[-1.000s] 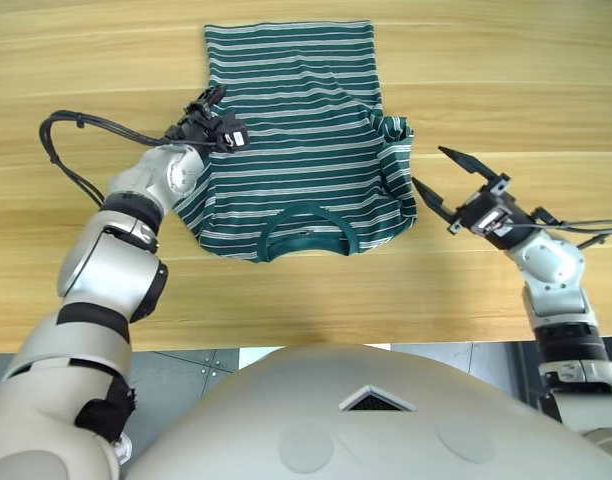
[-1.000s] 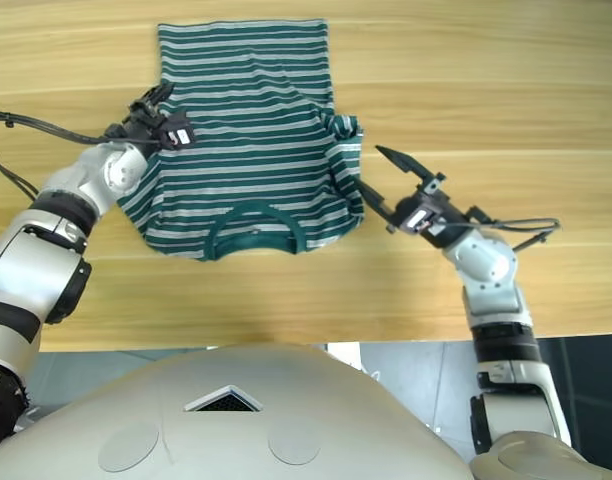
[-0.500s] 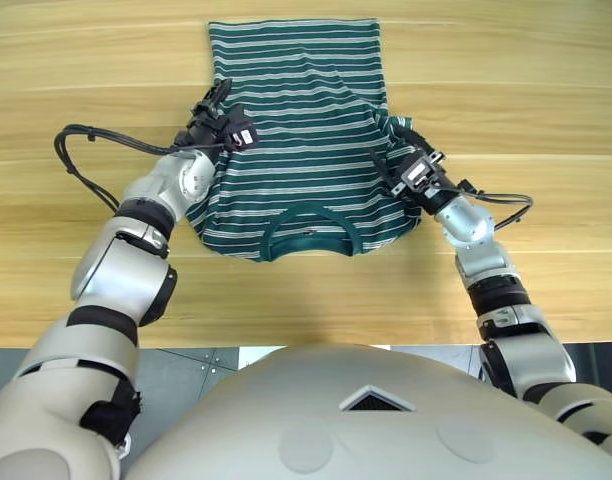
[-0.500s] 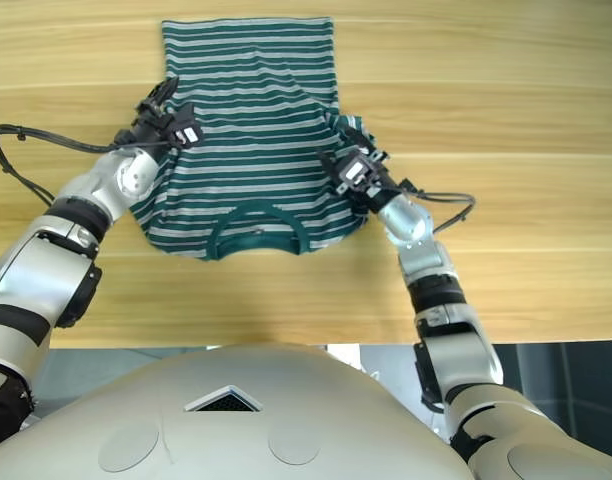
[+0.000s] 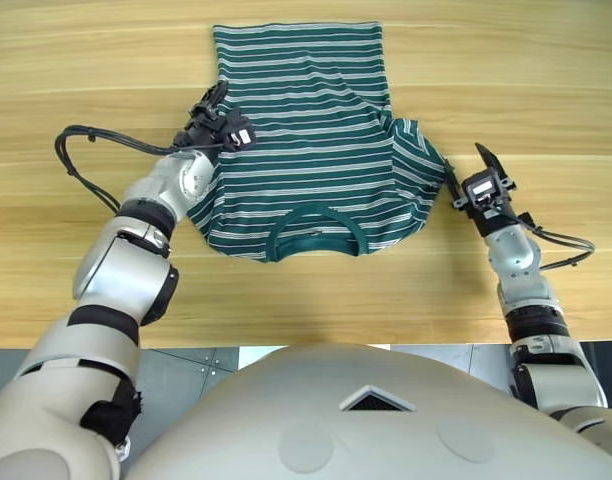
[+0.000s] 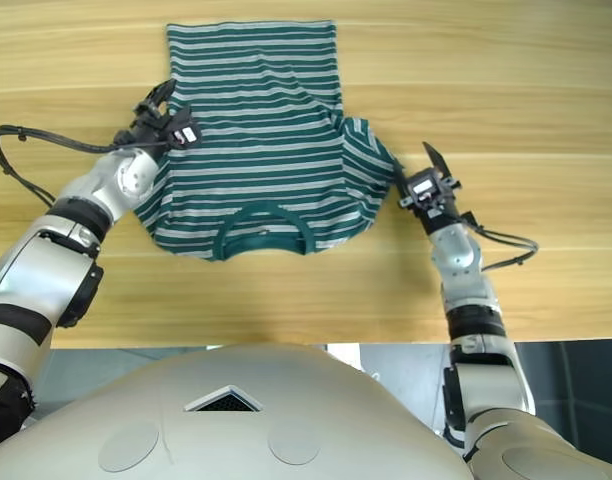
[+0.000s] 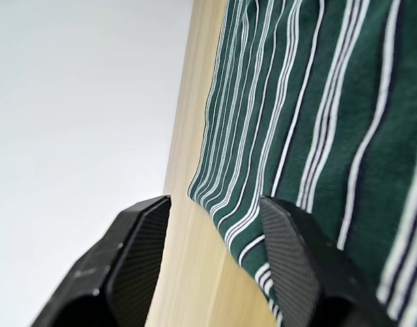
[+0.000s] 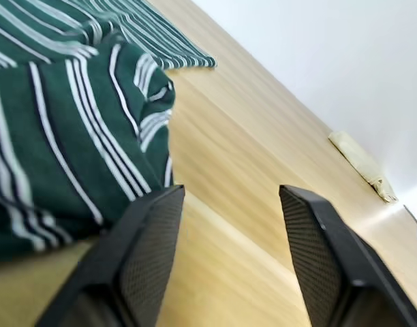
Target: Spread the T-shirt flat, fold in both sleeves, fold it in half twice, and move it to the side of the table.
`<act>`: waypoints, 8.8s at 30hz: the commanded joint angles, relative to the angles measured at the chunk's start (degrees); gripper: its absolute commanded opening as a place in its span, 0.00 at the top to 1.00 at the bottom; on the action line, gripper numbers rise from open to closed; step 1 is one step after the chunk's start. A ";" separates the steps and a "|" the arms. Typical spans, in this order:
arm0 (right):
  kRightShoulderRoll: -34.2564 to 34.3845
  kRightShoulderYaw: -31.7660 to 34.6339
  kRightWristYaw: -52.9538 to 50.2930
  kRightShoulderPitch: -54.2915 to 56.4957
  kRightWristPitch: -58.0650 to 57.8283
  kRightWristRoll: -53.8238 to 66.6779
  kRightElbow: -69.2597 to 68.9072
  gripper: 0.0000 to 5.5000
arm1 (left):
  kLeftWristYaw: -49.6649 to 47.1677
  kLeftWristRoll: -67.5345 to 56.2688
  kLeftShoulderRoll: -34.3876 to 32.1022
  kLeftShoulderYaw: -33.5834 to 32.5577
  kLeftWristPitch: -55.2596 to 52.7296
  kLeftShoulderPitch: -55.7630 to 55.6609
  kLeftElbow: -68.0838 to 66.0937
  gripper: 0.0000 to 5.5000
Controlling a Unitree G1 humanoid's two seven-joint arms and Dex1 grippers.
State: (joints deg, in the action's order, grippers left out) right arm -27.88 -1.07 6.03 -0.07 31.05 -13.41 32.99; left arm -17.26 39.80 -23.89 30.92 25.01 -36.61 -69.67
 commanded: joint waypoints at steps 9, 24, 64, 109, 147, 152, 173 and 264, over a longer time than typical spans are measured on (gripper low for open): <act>-4.11 0.84 -3.10 -2.92 1.13 -3.54 -13.54 0.53 | 0.63 -0.02 -0.17 0.94 0.21 4.42 -1.88 0.56; -3.17 -12.20 0.78 9.22 -0.96 -15.25 -0.18 0.53 | -5.88 -0.08 1.15 0.99 1.32 3.93 -0.75 0.56; -6.86 -15.29 7.32 -5.88 1.53 -11.62 -6.81 0.53 | -9.72 -7.12 -3.76 -7.63 10.40 7.82 19.31 0.56; -10.48 -4.74 14.48 -8.45 10.23 11.74 -27.84 0.53 | 6.97 -21.02 -9.26 -36.12 12.19 43.85 51.85 0.56; 1.83 -9.46 3.69 27.53 19.18 -3.95 9.34 0.52 | 31.42 -1.60 -22.74 -23.31 -0.09 54.42 61.52 0.61; 1.66 -9.45 3.52 27.54 19.36 -3.92 9.89 0.52 | 31.61 -1.78 -23.48 -21.93 0.52 55.00 61.60 0.76; 0.49 -8.36 2.88 25.15 19.33 -3.98 9.56 0.52 | 32.16 -2.09 -22.71 -15.60 0.14 51.74 58.63 1.00; -2.39 -6.20 4.57 18.20 19.68 -1.90 7.49 0.52 | 29.76 -1.22 -21.61 -10.35 -8.20 54.02 63.41 0.79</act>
State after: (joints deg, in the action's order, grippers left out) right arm -29.79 -7.36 10.09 18.19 50.43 -15.14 40.29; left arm 9.18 37.82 -47.17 16.37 17.94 10.18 -2.79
